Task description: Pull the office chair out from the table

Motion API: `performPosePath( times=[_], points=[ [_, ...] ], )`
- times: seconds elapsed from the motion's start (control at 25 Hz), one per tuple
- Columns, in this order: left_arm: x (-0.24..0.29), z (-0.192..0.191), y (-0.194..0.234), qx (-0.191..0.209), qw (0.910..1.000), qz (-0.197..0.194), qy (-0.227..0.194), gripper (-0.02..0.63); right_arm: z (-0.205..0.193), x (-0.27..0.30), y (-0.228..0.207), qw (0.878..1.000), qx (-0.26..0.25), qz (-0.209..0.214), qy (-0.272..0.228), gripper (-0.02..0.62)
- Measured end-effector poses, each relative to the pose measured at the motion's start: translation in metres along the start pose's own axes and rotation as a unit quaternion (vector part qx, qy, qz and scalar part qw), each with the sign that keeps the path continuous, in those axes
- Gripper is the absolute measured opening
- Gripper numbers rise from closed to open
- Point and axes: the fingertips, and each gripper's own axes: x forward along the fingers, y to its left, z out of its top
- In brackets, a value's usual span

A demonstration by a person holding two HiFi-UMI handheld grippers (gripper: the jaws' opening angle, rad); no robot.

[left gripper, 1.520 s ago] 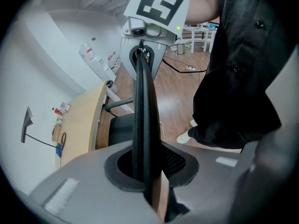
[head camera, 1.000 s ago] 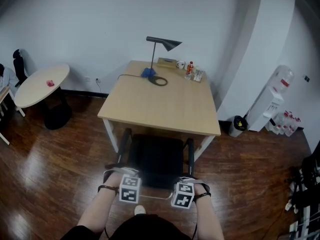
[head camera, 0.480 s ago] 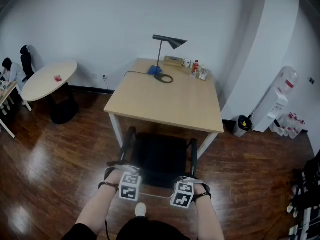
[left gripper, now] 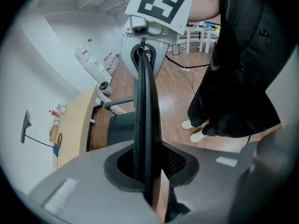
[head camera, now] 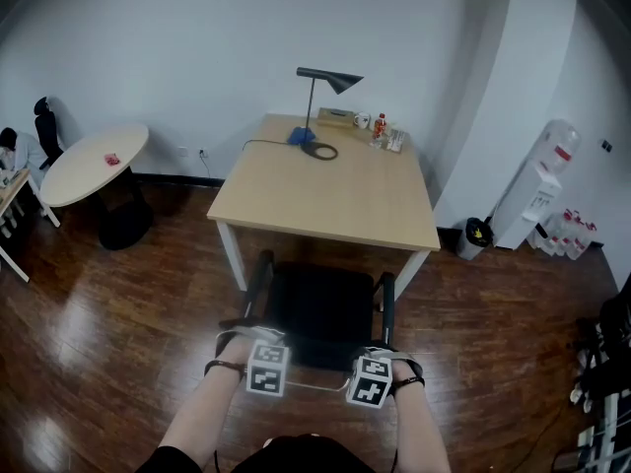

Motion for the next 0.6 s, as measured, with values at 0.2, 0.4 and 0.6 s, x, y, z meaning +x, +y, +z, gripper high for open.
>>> performPosePath(
  times=[0.2, 0.4, 0.6],
  points=[
    [-0.003, 0.007, -0.018, -0.004, 1.0000, -0.004, -0.001, 0.073, -0.004, -0.004, 0.018, 1.000, 0.003, 0.005, 0.001, 0.080],
    [-0.008, 0.009, -0.032, -0.011, 0.9999, -0.010, 0.001, 0.074, -0.001, -0.007, 0.030, 1.000, 0.000, 0.004, 0.000, 0.081],
    [-0.010, 0.013, -0.049, -0.017, 0.9998, -0.013, 0.003, 0.075, -0.004, -0.009, 0.046, 1.000, -0.001, 0.008, 0.000, 0.081]
  ],
)
